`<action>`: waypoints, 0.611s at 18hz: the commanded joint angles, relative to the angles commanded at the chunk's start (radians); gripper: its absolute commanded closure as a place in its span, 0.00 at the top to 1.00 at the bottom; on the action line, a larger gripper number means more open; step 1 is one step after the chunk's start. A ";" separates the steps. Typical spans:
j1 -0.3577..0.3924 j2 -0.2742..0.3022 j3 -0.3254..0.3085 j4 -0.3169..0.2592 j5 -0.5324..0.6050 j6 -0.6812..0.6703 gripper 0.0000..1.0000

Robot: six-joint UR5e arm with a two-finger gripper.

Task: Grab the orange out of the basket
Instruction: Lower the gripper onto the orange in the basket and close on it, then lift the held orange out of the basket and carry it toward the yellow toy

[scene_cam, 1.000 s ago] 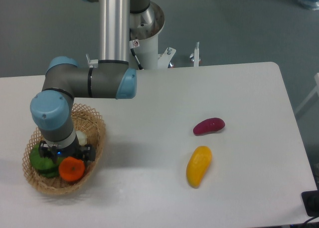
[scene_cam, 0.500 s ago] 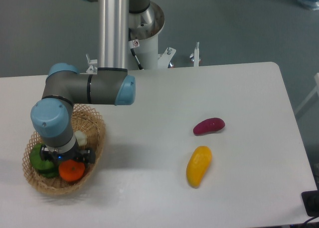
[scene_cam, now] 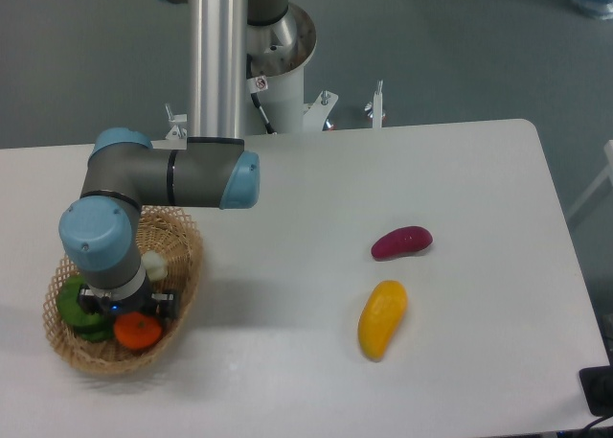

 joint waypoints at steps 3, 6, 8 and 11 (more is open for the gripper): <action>0.002 0.024 0.005 0.000 -0.012 0.000 0.74; 0.003 0.055 0.005 0.000 -0.020 0.009 0.74; 0.024 0.072 0.020 0.002 -0.035 0.017 0.74; 0.087 0.104 0.038 0.002 -0.052 0.057 0.74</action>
